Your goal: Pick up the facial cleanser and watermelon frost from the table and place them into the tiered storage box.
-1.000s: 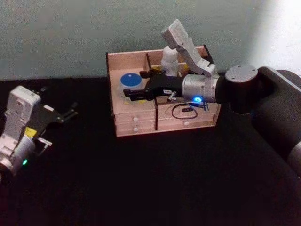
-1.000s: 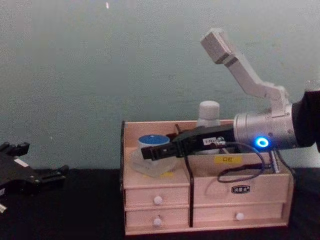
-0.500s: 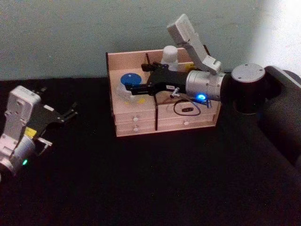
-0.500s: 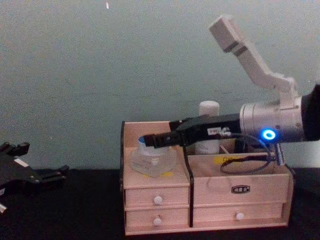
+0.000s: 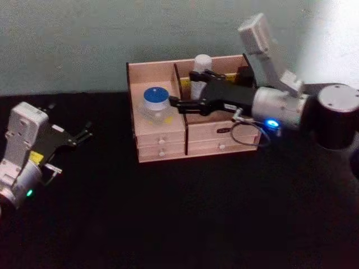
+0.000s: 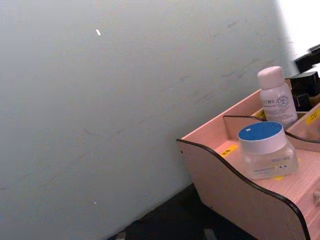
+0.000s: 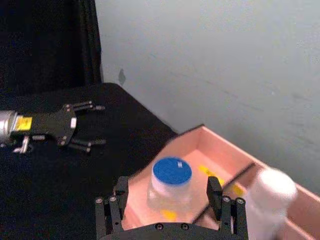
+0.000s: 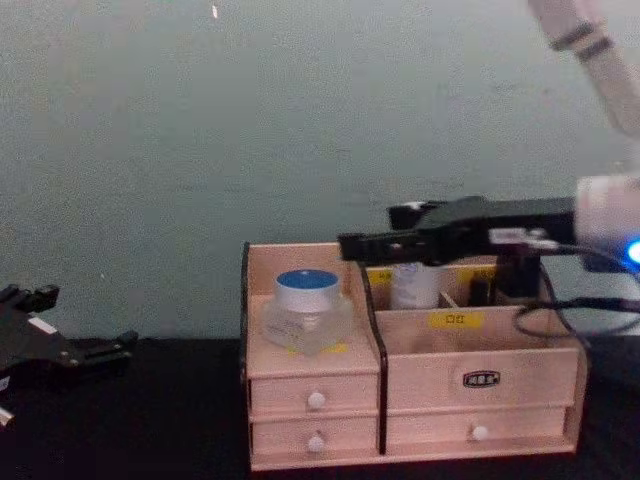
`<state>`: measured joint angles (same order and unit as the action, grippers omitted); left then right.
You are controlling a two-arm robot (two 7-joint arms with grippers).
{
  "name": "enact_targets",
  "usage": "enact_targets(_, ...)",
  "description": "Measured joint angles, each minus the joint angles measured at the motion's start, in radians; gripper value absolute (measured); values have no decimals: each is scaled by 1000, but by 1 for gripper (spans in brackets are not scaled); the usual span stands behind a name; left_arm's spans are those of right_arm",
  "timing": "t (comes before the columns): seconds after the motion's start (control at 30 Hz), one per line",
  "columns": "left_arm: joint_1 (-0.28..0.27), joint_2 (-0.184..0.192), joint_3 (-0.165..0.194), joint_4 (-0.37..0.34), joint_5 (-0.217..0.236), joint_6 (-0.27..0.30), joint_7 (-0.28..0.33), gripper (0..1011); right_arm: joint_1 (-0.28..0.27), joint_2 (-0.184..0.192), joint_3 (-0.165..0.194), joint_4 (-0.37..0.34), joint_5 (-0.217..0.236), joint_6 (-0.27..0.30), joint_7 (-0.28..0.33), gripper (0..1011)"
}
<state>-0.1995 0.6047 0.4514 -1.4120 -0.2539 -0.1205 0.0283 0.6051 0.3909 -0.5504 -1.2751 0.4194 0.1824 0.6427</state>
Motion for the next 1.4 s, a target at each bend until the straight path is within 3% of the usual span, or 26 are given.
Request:
enact_targets(0.17, 0, 0, 0, 0, 0, 0, 0, 1001, -62, 81, 22, -95, 28, 29, -10, 1002)
enact_targets(0.27, 0, 0, 0, 0, 0, 0, 0, 1001, -111, 151, 47, -156, 50, 51, -25, 1003)
enact_targets(0.37, 0, 0, 0, 0, 0, 0, 0, 1001, -141, 187, 66, -186, 65, 68, -45, 1002)
enact_targets(0.47, 0, 0, 0, 0, 0, 0, 0, 1001, -199, 241, 117, -233, 85, 95, -107, 1002)
enact_targets(0.5, 0, 0, 0, 0, 0, 0, 0, 1001, -199, 241, 117, -233, 85, 95, -107, 1002)
enact_targets(0.6, 0, 0, 0, 0, 0, 0, 0, 1001, -261, 268, 172, -270, 69, 93, -222, 1003)
enact_targets(0.8, 0, 0, 0, 0, 0, 0, 0, 1001, -329, 241, 246, -278, 10, 79, -419, 1002)
enact_targets(0.93, 0, 0, 0, 0, 0, 0, 0, 1001, -356, 189, 270, -246, -55, 51, -564, 1002)
enact_targets(1.03, 0, 0, 0, 0, 0, 0, 0, 1001, -368, 153, 277, -214, -99, 9, -636, 1002)
enact_targets(1.17, 0, 0, 0, 0, 0, 0, 0, 1001, -377, 109, 279, -160, -146, -54, -704, 1002)
enact_targets(1.4, 0, 0, 0, 0, 0, 0, 0, 1001, -379, 66, 283, -108, -178, -86, -737, 1003)
